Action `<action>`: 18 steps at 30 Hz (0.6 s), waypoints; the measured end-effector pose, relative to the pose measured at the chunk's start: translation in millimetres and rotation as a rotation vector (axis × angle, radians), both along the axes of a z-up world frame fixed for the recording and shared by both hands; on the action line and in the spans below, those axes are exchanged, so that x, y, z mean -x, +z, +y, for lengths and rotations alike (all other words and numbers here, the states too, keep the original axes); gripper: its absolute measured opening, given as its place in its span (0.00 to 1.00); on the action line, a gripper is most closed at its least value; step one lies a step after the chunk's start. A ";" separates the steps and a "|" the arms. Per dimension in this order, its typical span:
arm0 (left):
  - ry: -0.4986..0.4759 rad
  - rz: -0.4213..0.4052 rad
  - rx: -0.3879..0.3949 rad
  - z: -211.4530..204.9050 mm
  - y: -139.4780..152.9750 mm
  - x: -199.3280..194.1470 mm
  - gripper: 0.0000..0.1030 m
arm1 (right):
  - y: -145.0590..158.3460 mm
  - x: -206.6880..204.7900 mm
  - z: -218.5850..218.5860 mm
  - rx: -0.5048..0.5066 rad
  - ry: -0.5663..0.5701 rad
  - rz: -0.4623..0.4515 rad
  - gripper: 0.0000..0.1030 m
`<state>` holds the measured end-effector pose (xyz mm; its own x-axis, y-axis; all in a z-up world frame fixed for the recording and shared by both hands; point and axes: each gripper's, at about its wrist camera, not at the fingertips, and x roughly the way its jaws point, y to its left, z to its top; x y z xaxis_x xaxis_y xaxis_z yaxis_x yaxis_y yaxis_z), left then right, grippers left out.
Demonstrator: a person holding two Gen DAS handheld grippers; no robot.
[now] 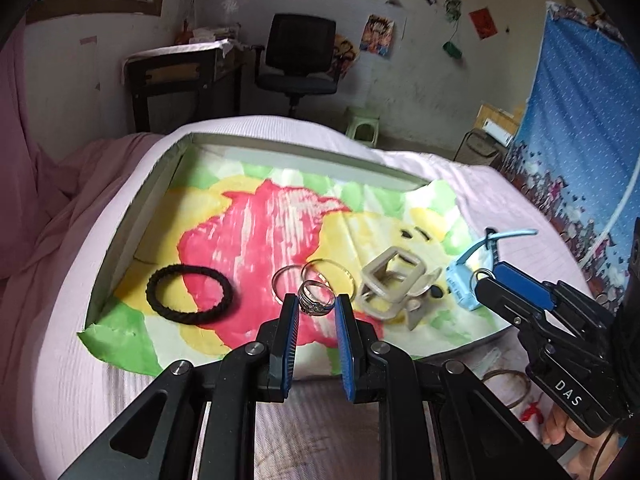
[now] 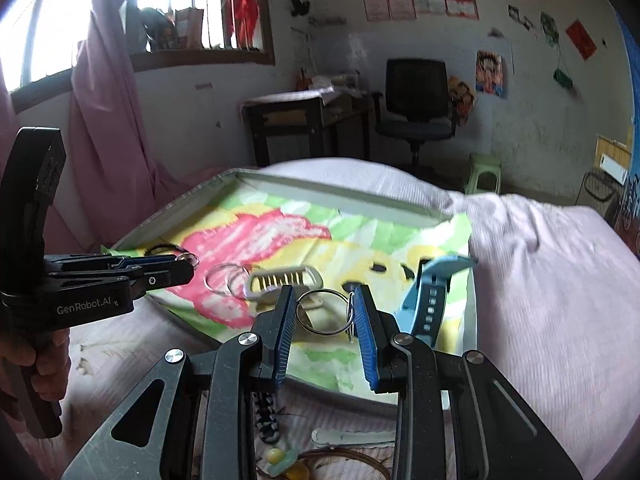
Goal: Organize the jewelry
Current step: 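Open the left tool to drop the ring while the right tool releases its rings into the tray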
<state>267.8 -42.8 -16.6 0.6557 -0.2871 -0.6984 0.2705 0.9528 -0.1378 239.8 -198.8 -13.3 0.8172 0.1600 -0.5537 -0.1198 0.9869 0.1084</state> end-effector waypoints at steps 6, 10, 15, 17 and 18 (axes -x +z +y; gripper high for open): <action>0.023 0.035 -0.016 0.2 -5.6 -2.8 0.17 | -14.2 -4.1 2.6 0.014 0.008 0.077 0.26; 0.033 0.048 -0.019 -0.2 -7.2 -2.5 0.18 | -17.0 -2.9 0.3 0.003 0.014 0.102 0.26; 0.045 0.046 -0.028 -1.8 -6.6 -2.9 0.18 | -20.1 -1.1 -4.4 -0.020 0.013 0.112 0.26; 0.042 0.041 -0.025 -2.3 -6.8 -1.7 0.19 | -20.8 -0.9 -5.9 -0.028 0.011 0.113 0.27; 0.040 0.038 -0.016 -1.5 -6.5 -1.0 0.22 | -21.3 -0.3 -6.8 -0.034 0.010 0.111 0.28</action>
